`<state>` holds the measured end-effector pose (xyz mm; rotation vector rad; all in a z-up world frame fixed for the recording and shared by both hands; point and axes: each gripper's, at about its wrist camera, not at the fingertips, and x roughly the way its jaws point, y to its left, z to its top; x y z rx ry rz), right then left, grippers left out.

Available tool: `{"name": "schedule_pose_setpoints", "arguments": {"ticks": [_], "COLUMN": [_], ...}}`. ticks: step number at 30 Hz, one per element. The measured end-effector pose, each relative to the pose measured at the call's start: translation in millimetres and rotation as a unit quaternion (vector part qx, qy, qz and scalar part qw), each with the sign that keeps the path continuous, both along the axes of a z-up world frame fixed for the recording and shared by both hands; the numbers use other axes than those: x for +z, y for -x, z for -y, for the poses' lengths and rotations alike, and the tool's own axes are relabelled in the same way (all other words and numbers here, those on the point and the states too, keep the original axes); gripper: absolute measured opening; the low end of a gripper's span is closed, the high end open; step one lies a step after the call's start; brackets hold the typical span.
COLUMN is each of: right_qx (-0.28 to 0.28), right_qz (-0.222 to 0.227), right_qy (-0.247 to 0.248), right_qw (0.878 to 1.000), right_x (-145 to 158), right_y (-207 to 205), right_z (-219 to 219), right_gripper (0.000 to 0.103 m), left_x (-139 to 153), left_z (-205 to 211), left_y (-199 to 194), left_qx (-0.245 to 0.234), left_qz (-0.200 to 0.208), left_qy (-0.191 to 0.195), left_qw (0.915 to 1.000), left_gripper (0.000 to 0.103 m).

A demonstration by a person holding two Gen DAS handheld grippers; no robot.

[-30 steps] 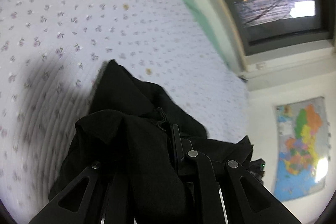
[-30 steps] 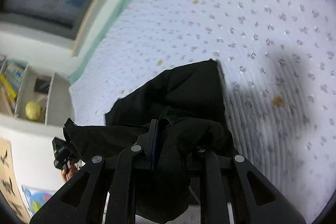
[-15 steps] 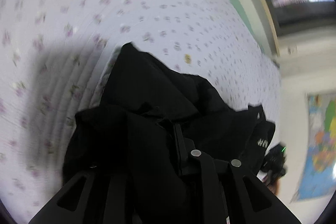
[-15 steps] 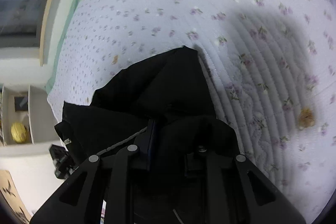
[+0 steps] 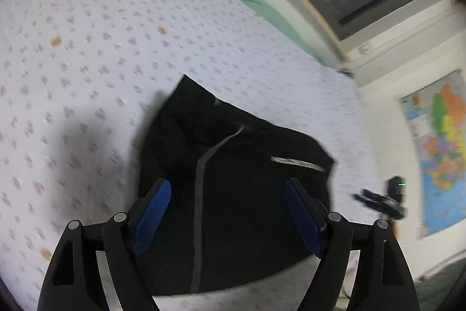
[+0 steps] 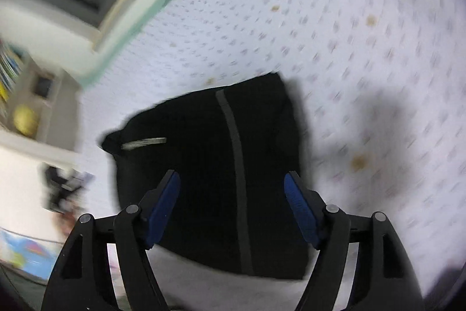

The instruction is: Fold large clothes

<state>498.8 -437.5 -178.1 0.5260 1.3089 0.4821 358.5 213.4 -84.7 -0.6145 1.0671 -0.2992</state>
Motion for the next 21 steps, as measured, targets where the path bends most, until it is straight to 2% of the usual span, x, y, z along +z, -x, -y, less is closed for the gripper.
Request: {"name": "schedule_pose_setpoints", "arguments": {"ticks": [3, 5, 8, 10, 14, 17, 18, 19, 20, 21], "right_qx": [0.022, 0.037, 0.058, 0.072, 0.086, 0.093, 0.096, 0.097, 0.092, 0.085], "right_qz": [0.026, 0.035, 0.044, 0.046, 0.027, 0.018, 0.029, 0.035, 0.04, 0.047], "right_qy": [0.041, 0.051, 0.06, 0.069, 0.043, 0.033, 0.048, 0.055, 0.057, 0.06], "right_qw": [0.999, 0.997, 0.996, 0.994, 0.995, 0.995, 0.994, 0.993, 0.993, 0.993], "right_x": [-14.3, -28.3, -44.2, -57.7, -86.0, -97.3, -95.2, -92.0, -88.4, -83.9], "right_y": [-22.9, -40.4, -60.4, -71.8, -90.3, -94.4, -92.7, -90.9, -88.1, -85.1], "right_z": [-19.5, -25.7, -33.2, -37.7, -48.2, -59.2, -62.1, -62.3, -59.5, -56.4], "right_gripper": [0.077, 0.077, 0.077, 0.077, 0.077, 0.078, 0.06, 0.029, 0.021, 0.019], "left_x": [-24.7, -45.4, -67.0, -75.3, -95.4, -101.1, -101.3, -102.2, -101.8, -100.7], "left_z": [0.8, -0.4, -4.9, -4.1, -4.3, -5.5, -6.8, -8.7, -12.0, -12.8], "left_y": [-28.9, -53.9, -79.2, -89.9, -109.1, -115.5, -114.3, -113.4, -109.6, -106.2], "left_qx": [0.015, 0.023, 0.008, -0.007, -0.036, -0.033, -0.029, -0.027, -0.02, -0.019], "left_qz": [-0.018, -0.034, -0.043, -0.048, -0.063, -0.055, -0.049, -0.045, -0.04, -0.04], "left_qy": [-0.01, -0.009, 0.019, 0.02, 0.04, 0.064, 0.072, 0.075, 0.073, 0.068], "left_qw": [0.9997, 0.9991, 0.9988, 0.9986, 0.9965, 0.9959, 0.9957, 0.9958, 0.9963, 0.9967], "left_gripper": [0.082, 0.082, 0.082, 0.082, 0.082, 0.082, 0.082, 0.081, 0.069, 0.046]}}
